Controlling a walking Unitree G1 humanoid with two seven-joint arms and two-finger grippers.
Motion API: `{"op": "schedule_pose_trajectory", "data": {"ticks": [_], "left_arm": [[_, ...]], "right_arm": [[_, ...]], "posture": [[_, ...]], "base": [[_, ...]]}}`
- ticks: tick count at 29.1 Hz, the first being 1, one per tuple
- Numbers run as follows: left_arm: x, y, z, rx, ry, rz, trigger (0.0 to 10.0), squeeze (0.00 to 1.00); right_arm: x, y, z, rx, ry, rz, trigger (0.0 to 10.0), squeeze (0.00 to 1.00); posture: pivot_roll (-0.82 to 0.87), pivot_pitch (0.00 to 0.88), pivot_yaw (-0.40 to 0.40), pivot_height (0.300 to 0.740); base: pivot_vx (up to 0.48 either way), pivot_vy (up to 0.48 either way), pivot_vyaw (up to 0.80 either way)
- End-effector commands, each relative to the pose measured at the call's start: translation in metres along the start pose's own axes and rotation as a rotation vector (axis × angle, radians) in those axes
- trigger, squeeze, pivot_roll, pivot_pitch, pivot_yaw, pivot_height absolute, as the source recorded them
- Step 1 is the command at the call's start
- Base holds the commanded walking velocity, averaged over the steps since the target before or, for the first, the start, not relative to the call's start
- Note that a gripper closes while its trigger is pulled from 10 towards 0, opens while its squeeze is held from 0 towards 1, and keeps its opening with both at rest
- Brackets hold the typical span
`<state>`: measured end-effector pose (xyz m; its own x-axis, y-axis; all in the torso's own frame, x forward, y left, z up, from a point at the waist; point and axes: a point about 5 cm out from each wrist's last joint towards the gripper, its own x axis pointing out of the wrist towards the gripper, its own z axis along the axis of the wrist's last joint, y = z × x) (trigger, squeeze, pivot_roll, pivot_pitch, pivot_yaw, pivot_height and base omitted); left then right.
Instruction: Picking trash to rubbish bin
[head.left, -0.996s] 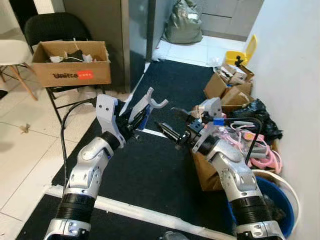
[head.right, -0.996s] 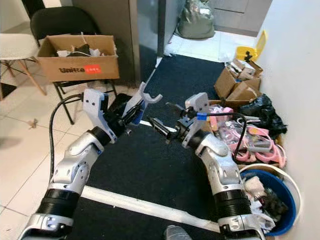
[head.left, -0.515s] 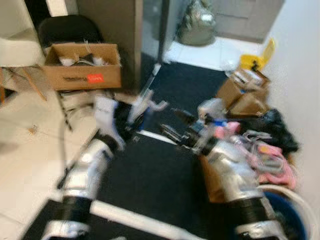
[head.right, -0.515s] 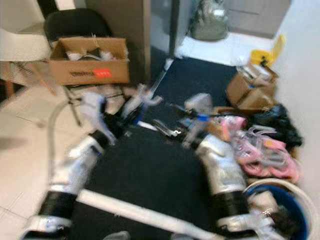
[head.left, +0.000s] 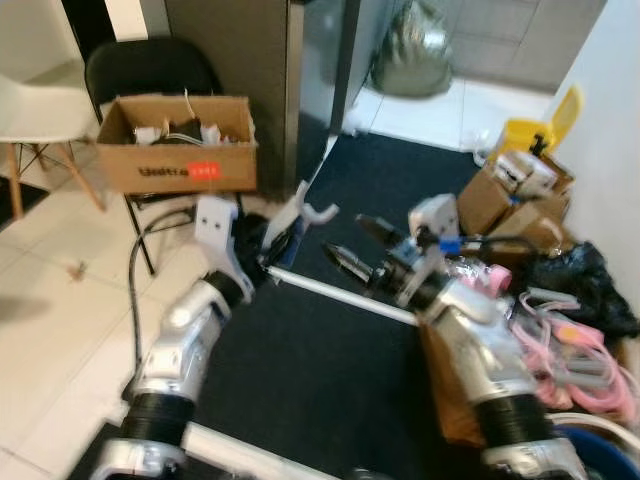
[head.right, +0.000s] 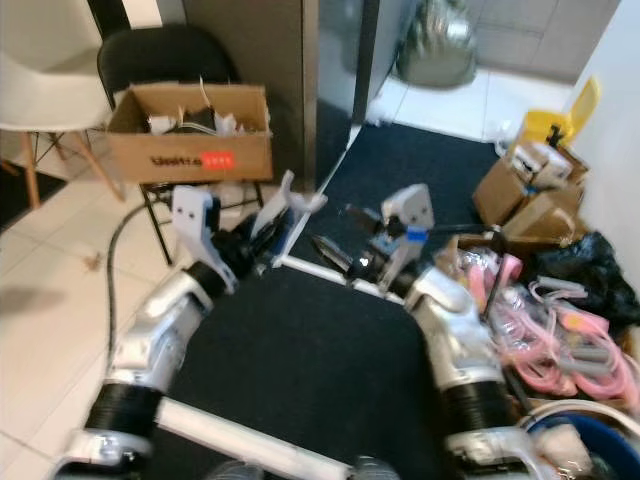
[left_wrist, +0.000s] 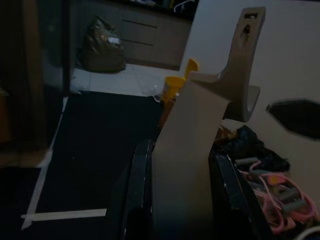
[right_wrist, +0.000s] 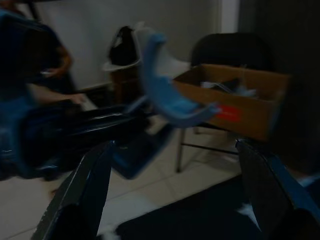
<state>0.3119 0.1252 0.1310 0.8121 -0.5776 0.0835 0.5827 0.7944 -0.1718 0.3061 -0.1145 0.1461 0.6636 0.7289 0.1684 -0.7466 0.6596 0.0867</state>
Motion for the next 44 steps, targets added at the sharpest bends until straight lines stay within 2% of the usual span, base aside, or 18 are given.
{"op": "schedule_pose_trajectory", "data": {"ticks": [1,23,36,44], "left_arm": [[-0.0010,0.0006,-0.0015,0.002,0.006,-0.003,10.0,0.00],[-0.0007,0.0002,-0.0012,0.003,0.005,-0.006,10.0,0.00],[-0.0007,-0.0002,-0.0003,0.002,0.003,-0.008,10.0,0.00],[-0.0011,-0.0001,-0.0001,0.003,0.004,-0.011,10.0,0.00]], "right_arm": [[-0.0029,-0.0037,0.0008,-0.014,0.008,-0.011,10.0,0.00],[-0.0040,-0.0031,0.0031,-0.004,-0.020,0.002,10.0,0.00],[-0.0066,0.0045,0.0010,0.054,-0.034,0.188,10.0,0.00],[-0.0065,0.0049,0.0008,0.061,-0.038,0.196,10.0,0.00]], "posture": [[0.00,0.000,-0.021,0.740],[0.00,0.000,-0.021,0.740],[0.00,0.000,-0.018,0.740],[0.00,0.000,-0.017,0.740]], "base": [[0.322,0.000,0.00],[0.319,0.000,0.00],[0.319,0.000,0.00],[0.319,0.000,0.00]]}}
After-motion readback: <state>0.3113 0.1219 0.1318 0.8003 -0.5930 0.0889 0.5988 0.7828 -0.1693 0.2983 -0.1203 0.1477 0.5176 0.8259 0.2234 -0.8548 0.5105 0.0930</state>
